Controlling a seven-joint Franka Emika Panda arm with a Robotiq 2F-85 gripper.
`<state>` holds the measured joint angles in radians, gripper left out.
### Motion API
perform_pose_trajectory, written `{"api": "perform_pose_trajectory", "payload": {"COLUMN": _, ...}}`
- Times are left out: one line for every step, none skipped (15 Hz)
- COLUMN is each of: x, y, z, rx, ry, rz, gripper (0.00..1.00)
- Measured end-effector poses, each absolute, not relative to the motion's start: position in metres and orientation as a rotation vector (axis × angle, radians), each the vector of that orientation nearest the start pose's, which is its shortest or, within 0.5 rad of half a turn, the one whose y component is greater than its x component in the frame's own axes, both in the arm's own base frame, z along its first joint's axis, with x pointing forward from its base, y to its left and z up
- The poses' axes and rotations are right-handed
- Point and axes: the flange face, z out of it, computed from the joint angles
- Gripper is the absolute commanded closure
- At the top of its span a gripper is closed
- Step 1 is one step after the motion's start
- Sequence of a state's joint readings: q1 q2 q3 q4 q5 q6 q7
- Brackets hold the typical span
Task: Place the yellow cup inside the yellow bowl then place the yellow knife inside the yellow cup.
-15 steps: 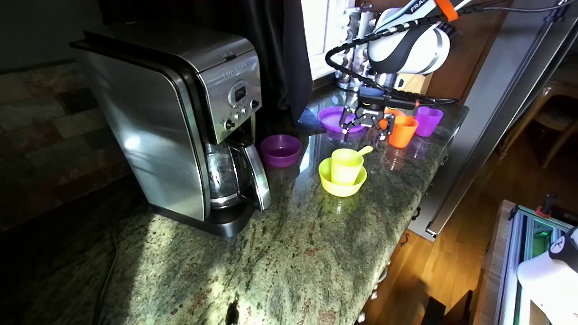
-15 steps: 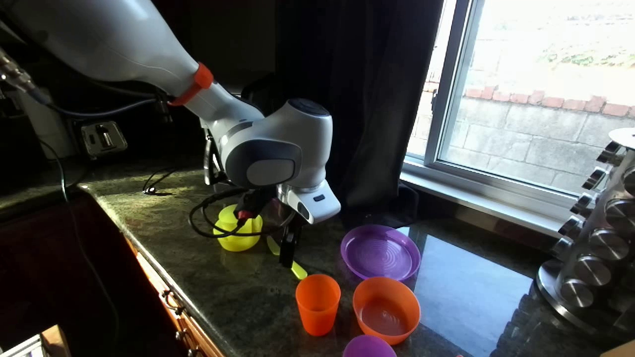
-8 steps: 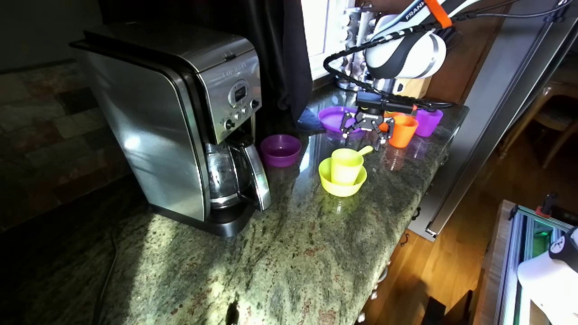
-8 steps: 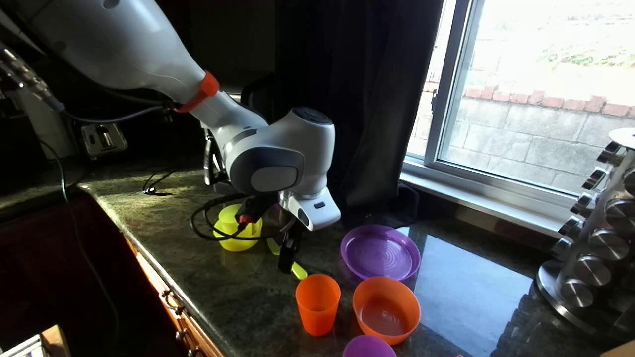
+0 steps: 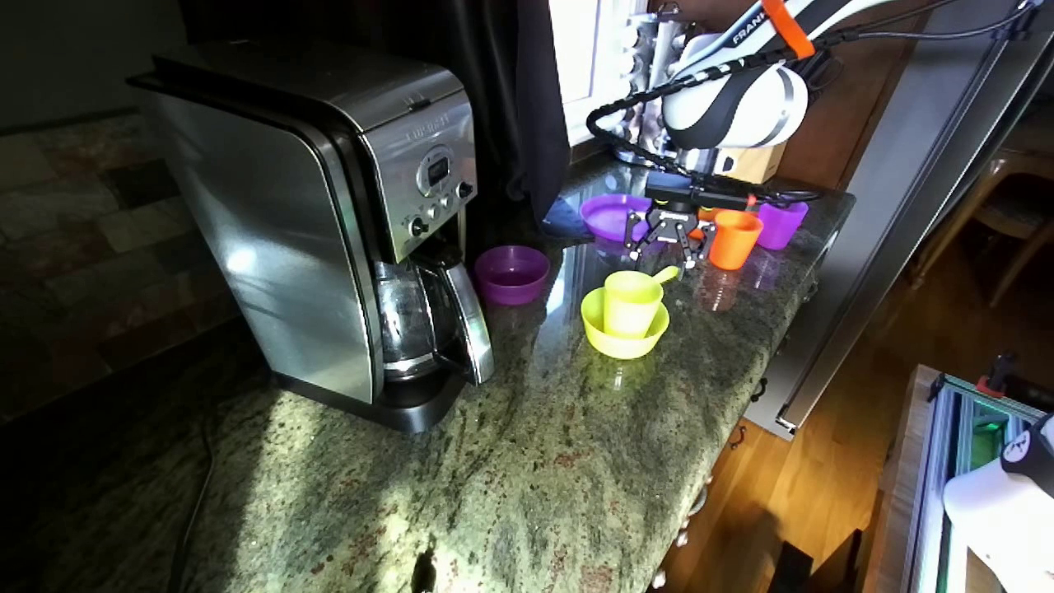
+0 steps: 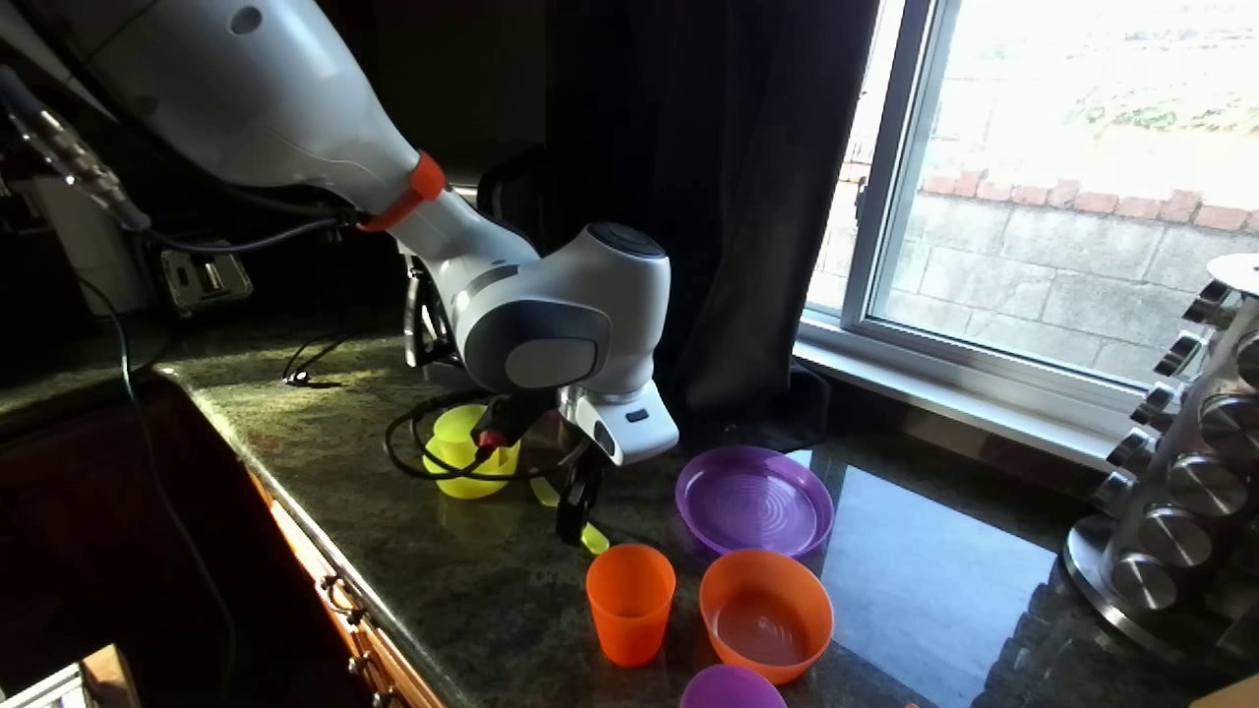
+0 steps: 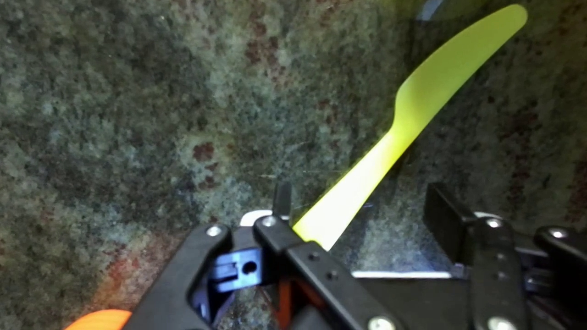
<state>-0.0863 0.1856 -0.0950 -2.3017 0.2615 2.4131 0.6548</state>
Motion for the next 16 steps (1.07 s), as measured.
{"api": "perform_pose_trajectory", "payload": {"x": 0.5102, "y": -0.0926, "z": 0.2602, "rx": -2.613, "ry": 1.495, "rz": 0.160, "gripper": 0.47}}
{"api": "perform_pose_trajectory", "payload": {"x": 0.5101, "y": -0.0928, "z": 0.2595, "rx": -2.612, "ry": 1.497, "rz": 0.162, "gripper": 0.54}}
{"api": "perform_pose_trajectory", "payload": {"x": 0.5100, "y": -0.0930, "z": 0.2589, "rx": -2.611, "ry": 1.500, "rz": 0.163, "gripper": 0.62}}
{"api": "perform_pose_trajectory", "payload": {"x": 0.5100, "y": -0.0931, "z": 0.2583, "rx": -2.610, "ry": 1.503, "rz": 0.165, "gripper": 0.70}}
{"api": "perform_pose_trajectory", "payload": {"x": 0.5098, "y": -0.0941, "z": 0.2590, "rx": -2.608, "ry": 1.508, "rz": 0.170, "gripper": 0.85}}
{"api": "perform_pose_trajectory", "payload": {"x": 0.5096, "y": -0.0954, "z": 0.2594, "rx": -2.606, "ry": 1.514, "rz": 0.176, "gripper": 0.93}}
{"api": "perform_pose_trajectory", "payload": {"x": 0.5094, "y": -0.0965, "z": 0.2598, "rx": -2.604, "ry": 1.519, "rz": 0.183, "gripper": 0.99}}
{"api": "perform_pose_trajectory", "payload": {"x": 0.5096, "y": -0.0973, "z": 0.2600, "rx": -2.602, "ry": 1.523, "rz": 0.186, "gripper": 0.99}}
{"api": "perform_pose_trajectory", "payload": {"x": 0.5101, "y": -0.0976, "z": 0.2604, "rx": -2.599, "ry": 1.528, "rz": 0.187, "gripper": 0.95}}
{"api": "perform_pose_trajectory", "payload": {"x": 0.5110, "y": -0.0975, "z": 0.2606, "rx": -2.596, "ry": 1.533, "rz": 0.185, "gripper": 0.95}}
{"api": "perform_pose_trajectory", "payload": {"x": 0.5121, "y": -0.0972, "z": 0.2605, "rx": -2.594, "ry": 1.537, "rz": 0.185, "gripper": 0.95}}
{"api": "perform_pose_trajectory", "payload": {"x": 0.5135, "y": -0.0970, "z": 0.2606, "rx": -2.592, "ry": 1.541, "rz": 0.183, "gripper": 0.95}}
{"api": "perform_pose_trajectory", "payload": {"x": 0.5148, "y": -0.0968, "z": 0.2607, "rx": -2.591, "ry": 1.543, "rz": 0.181, "gripper": 0.95}}
{"api": "perform_pose_trajectory", "payload": {"x": 0.5158, "y": -0.0965, "z": 0.2610, "rx": -2.590, "ry": 1.546, "rz": 0.180, "gripper": 0.95}}
{"api": "perform_pose_trajectory", "payload": {"x": 0.5168, "y": -0.0961, "z": 0.2619, "rx": -2.588, "ry": 1.547, "rz": 0.177, "gripper": 0.95}}
{"api": "perform_pose_trajectory", "payload": {"x": 0.5183, "y": -0.0955, "z": 0.2640, "rx": -2.588, "ry": 1.547, "rz": 0.170, "gripper": 0.95}}
